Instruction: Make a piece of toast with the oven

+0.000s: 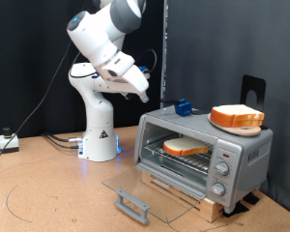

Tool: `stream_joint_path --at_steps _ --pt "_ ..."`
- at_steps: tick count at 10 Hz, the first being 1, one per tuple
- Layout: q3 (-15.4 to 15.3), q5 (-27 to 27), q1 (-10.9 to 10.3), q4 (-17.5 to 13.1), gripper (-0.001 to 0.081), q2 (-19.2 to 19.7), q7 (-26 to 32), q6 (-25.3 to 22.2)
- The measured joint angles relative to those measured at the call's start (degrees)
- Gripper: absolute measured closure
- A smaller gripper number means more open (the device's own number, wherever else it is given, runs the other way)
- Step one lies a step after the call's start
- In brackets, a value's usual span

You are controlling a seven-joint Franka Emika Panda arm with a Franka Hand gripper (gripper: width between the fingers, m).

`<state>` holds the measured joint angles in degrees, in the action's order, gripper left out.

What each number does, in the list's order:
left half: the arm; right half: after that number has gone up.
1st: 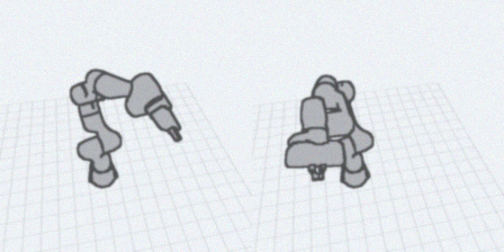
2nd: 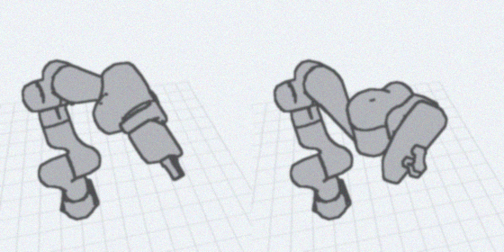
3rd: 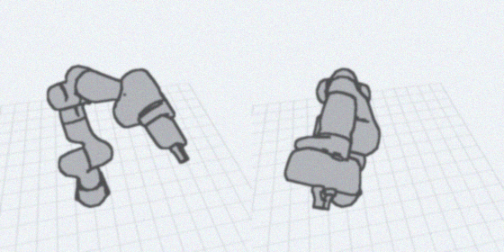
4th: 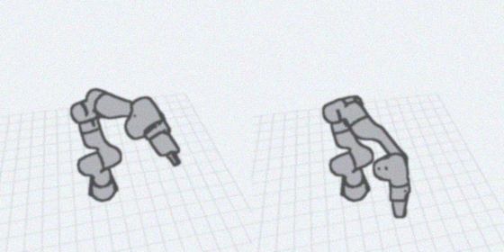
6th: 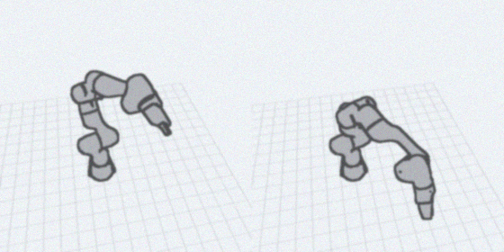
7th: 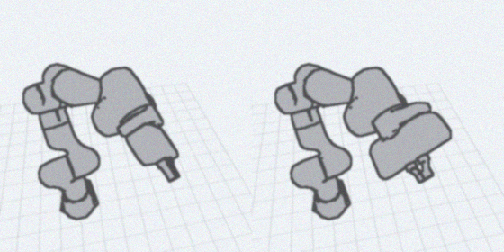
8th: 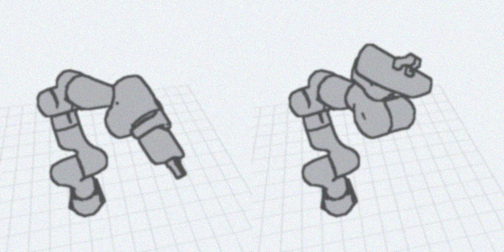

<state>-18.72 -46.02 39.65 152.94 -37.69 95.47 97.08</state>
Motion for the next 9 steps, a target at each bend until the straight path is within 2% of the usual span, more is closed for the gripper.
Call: stream_joint_path --at_steps 1,3,4,6,7,9 --pt "0.0 0.5 0.9 -1.1 -0.0003 2.0 0.4 0.3" --pt "-0.7 1.7 0.8 -1.0 -0.0003 1.7 0.4 1.4" --pt "-2.5 5.4 1.2 -1.4 -0.0003 1.6 -4.6 0.8" --pt "-5.7 8.2 2.6 -5.2 -0.0003 3.6 -19.4 -4.3" --pt "-6.2 8.3 3.8 -7.7 -0.0003 6.2 -26.0 -6.8" --pt "-5.9 3.9 6.2 -10.6 -0.0003 11.8 -36.7 -7.2"
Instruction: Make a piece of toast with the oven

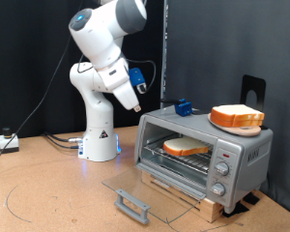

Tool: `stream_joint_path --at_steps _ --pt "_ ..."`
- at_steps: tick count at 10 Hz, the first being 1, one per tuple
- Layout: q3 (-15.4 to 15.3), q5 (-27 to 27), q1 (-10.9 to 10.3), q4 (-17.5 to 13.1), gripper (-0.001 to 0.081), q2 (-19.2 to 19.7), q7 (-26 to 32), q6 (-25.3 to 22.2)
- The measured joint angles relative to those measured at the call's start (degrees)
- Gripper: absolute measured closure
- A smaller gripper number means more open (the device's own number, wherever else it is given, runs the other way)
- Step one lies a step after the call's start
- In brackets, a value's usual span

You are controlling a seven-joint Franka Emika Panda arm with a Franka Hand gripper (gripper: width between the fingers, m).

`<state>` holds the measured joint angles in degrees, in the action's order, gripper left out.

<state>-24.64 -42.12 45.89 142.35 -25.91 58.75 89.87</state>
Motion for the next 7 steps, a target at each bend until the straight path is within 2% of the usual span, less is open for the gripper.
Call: stream_joint_path --at_steps 1,2,3,5,7 --pt "0.2 -2.0 1.0 -1.2 -0.0003 2.9 -3.9 -0.1" --pt "0.0 -1.0 0.9 -1.2 -0.0003 2.8 -2.0 0.1" --pt "-0.5 -2.0 0.9 -0.9 -0.0003 2.6 -6.6 0.9" --pt "-1.7 -6.9 1.2 -0.8 -0.0003 3.2 -20.4 4.4" --pt "-2.5 -7.2 2.8 -0.9 -0.0003 5.7 -33.1 10.6"
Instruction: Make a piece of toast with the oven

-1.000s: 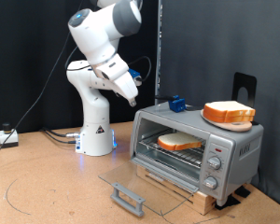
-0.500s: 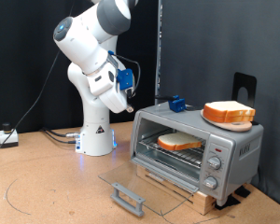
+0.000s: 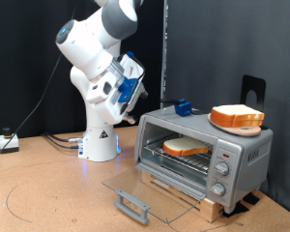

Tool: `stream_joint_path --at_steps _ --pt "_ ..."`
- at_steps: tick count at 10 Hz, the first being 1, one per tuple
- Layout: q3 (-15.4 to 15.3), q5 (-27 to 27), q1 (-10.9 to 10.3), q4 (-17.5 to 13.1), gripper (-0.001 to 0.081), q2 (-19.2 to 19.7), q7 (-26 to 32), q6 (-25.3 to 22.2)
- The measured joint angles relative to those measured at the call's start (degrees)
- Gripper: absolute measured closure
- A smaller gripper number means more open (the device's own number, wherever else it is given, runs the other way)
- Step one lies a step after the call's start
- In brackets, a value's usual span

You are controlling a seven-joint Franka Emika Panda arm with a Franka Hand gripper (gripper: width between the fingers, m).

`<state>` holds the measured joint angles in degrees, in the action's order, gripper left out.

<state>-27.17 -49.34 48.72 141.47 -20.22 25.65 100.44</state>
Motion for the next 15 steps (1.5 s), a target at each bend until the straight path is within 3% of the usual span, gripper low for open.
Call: stream_joint_path --at_steps 1,3,8,13,15 --pt "-0.5 2.4 1.3 -0.2 -0.0003 1.5 -5.1 2.8" --pt "-0.3 8.0 3.2 -1.8 -0.0003 4.9 -6.5 4.5" --pt "3.1 22.4 7.0 -10.2 -0.0003 14.8 -1.1 -5.1" --pt "4.0 25.1 7.6 -10.1 -0.0003 18.0 0.1 -6.1" --pt "4.3 25.4 7.7 -7.8 -0.0003 20.9 0.2 -1.7"
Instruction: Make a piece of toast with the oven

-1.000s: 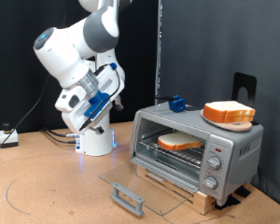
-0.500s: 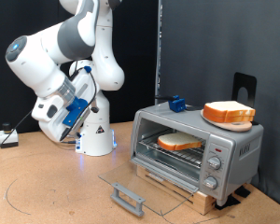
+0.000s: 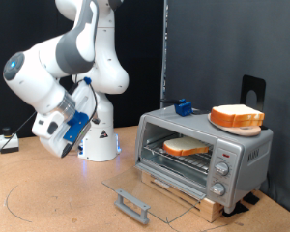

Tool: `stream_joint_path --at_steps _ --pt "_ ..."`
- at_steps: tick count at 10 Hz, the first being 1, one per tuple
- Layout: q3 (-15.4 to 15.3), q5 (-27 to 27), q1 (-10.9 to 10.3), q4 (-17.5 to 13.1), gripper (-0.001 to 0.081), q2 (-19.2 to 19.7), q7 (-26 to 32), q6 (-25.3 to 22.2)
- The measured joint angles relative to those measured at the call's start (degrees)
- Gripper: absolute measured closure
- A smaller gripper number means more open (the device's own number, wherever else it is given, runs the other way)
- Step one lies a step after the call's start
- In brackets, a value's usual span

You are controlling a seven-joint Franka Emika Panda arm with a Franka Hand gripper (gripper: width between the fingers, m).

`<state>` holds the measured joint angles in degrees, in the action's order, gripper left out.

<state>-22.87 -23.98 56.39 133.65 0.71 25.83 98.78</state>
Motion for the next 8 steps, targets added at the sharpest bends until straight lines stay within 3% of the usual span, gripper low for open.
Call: stream_joint_path --at_steps 3,6,8 --pt "0.3 0.9 0.1 2.7 -0.0003 4.3 -7.0 7.6" --pt "0.8 1.8 0.2 2.7 -0.0003 5.3 -5.0 5.2" --pt "1.7 -3.2 0.9 3.3 -0.0003 9.1 -4.1 5.1"
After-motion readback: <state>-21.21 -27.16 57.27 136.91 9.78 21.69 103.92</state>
